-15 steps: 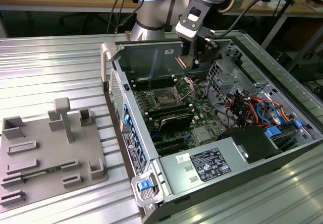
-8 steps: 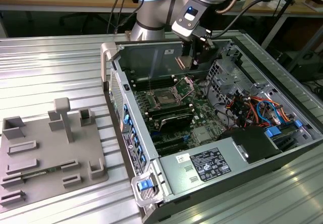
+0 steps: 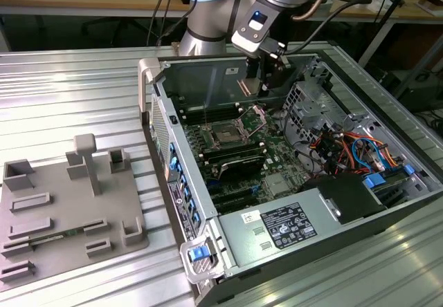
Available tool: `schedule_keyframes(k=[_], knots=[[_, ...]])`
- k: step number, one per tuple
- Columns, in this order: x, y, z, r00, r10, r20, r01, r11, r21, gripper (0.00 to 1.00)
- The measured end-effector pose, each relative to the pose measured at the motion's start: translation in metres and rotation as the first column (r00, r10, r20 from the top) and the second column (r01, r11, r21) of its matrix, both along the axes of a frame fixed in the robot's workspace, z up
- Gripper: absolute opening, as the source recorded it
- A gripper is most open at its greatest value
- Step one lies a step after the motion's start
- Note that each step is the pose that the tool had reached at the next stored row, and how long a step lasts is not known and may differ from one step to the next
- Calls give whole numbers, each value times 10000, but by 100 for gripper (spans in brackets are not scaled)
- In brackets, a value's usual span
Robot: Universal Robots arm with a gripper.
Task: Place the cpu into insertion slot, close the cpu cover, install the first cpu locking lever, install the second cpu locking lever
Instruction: 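Place the cpu into insertion slot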
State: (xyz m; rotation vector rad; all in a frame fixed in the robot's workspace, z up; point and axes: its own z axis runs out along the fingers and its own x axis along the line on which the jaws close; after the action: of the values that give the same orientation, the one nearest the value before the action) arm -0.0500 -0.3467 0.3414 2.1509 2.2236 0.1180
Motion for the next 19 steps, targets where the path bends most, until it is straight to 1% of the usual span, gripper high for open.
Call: schedule_keyframes(k=[2, 4, 14, 19], knots=[[-8, 0, -22, 10000, -2, -24, 2, 10000, 0, 55], [-13, -1, -30, 10000, 0, -28, 0, 10000, -3, 55], [-12, -1, -38, 10000, 0, -26, 0, 10000, 0, 55], [-12, -1, -63, 10000, 1, -26, -1, 10000, 0, 55]])
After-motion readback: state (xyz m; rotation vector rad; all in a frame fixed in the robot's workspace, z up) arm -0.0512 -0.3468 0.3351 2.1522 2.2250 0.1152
